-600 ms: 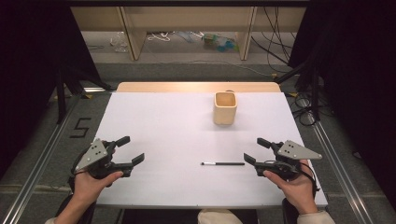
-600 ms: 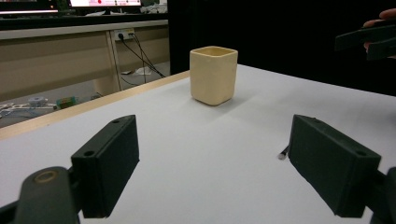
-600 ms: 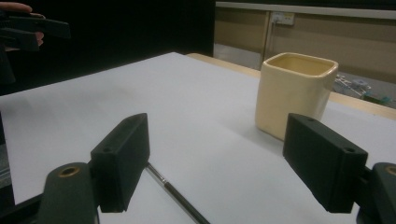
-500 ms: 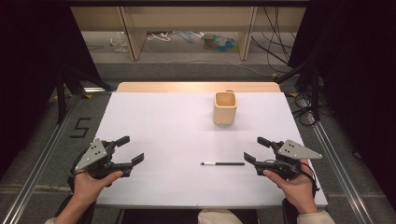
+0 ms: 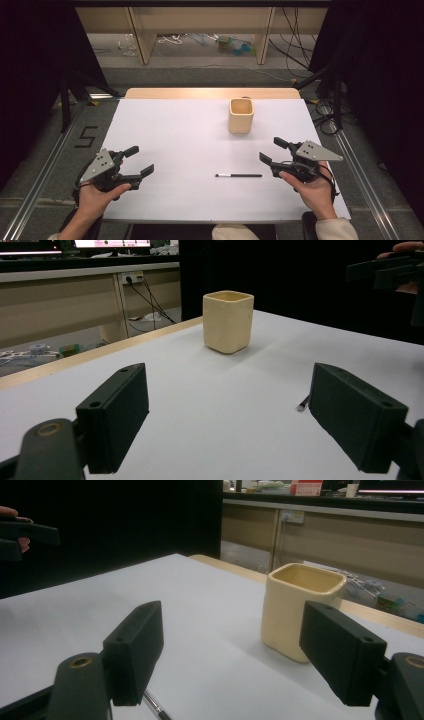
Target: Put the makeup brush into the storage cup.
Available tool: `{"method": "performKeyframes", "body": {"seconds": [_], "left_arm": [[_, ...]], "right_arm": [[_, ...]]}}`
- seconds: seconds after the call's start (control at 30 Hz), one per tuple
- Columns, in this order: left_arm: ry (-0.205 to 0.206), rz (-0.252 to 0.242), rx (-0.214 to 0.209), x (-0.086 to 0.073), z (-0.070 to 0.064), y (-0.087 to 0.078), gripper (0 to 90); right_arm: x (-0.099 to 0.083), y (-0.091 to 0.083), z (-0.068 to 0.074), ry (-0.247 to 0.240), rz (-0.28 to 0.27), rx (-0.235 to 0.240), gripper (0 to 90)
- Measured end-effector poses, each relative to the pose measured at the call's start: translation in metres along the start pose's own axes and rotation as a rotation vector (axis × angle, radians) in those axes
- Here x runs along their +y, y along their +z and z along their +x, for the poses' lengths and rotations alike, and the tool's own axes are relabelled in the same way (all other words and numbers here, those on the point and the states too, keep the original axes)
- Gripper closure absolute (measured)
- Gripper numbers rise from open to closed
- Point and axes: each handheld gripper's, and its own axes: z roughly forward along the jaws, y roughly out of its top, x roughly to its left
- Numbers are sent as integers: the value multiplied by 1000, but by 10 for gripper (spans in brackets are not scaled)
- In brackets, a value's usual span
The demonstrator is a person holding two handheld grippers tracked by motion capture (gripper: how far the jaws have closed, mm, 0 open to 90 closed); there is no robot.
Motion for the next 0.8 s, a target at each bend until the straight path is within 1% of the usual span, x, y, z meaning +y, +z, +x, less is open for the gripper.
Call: {"method": "performKeyframes", "body": {"seconds": [0.03,0.07,0.13,0.17,0.2,0.27,0.3,0.33,0.37,0.4,0.43,0.47,0.5,0.53,0.57,0.7,0.73,0.8], "left_arm": [[0,0,0,0,0,0,159],[1,1,0,0,0,0,159],[1,1,0,0,0,0,159],[1,0,0,0,0,0,159],[3,2,-1,0,0,0,159],[3,3,-1,0,0,0,159],[6,4,-2,0,0,0,159],[7,4,-3,0,0,0,159],[7,3,-3,0,0,0,159],[7,3,-3,0,0,0,159],[7,4,-3,0,0,0,159],[6,6,-2,0,0,0,159],[6,4,-2,0,0,0,159],[6,4,-3,0,0,0,159],[5,4,-4,0,0,0,159],[6,5,-5,0,0,0,159],[6,3,-5,0,0,0,159],[6,4,-6,0,0,0,159]], "right_arm": [[0,0,0,0,0,0,269],[2,3,1,12,12,10,269],[3,5,0,8,8,12,269],[6,8,-1,-8,2,2,270],[7,8,-1,-4,18,12,270],[9,13,-3,-13,0,14,272],[10,14,-3,-16,13,14,272],[11,17,-3,-17,8,8,273],[11,19,-4,-15,3,25,273],[12,21,-5,-18,4,20,273],[13,22,-6,-22,19,21,274],[14,23,-6,-22,17,18,274],[14,25,-5,-7,19,26,274],[15,28,-6,-10,19,30,275],[16,30,-7,-24,20,31,275],[18,40,-5,-32,36,47,278],[18,40,-5,-32,36,47,278],[19,47,-4,-45,54,65,280]]}}
